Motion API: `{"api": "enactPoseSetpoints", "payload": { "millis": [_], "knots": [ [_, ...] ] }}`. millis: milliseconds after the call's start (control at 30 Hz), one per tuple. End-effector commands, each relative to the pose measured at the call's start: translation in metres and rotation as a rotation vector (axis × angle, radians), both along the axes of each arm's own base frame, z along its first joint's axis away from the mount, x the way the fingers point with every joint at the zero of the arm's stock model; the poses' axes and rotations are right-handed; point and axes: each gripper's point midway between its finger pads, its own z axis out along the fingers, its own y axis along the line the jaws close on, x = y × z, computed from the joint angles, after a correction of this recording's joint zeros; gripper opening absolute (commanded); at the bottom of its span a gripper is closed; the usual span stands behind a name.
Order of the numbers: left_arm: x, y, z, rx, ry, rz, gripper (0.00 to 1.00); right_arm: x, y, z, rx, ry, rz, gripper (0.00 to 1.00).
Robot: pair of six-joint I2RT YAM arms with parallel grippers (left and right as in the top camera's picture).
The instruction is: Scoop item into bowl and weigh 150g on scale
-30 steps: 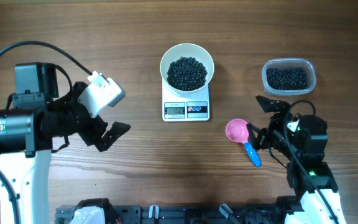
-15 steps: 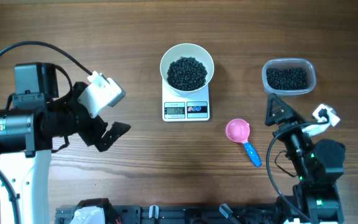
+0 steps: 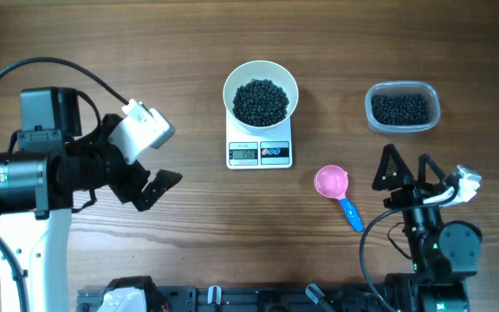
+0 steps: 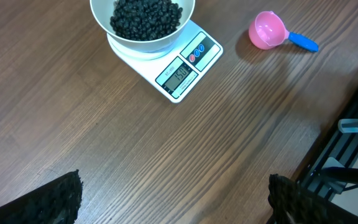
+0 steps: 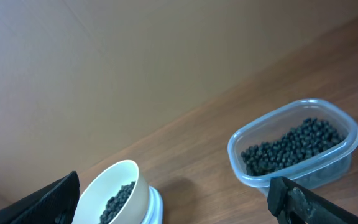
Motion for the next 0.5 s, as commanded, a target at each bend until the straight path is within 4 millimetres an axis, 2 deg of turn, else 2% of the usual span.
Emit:
{"api": "enactPoseSetpoints", "payload": {
  "millis": [0,167,333,467],
  "knots": [
    [-0.0001,-0.0007,-0.0012,-0.003,0.010,0.004,1.00,-0.0033,-0.0042,-0.0024,-0.037,-0.031,-0.023,1.00],
    [-0.0001,-0.0007,-0.0012,-0.003,0.010,0.004,1.00,-0.0108,-0.0044,0.0039,-0.081,-0.095,-0.024,1.00],
    [-0.0001,-0.0007,-0.0012,-0.003,0.010,0.004,1.00,-0.0088,-0.0052,-0.0019,-0.087,-0.105,-0.029,1.00],
    [-0.0001,-0.0007,-0.0012,-0.003,0.010,0.004,1.00,-0.0090,-0.0052,0.0006,-0.226,-0.119,-0.028,1.00]
  ]
}}
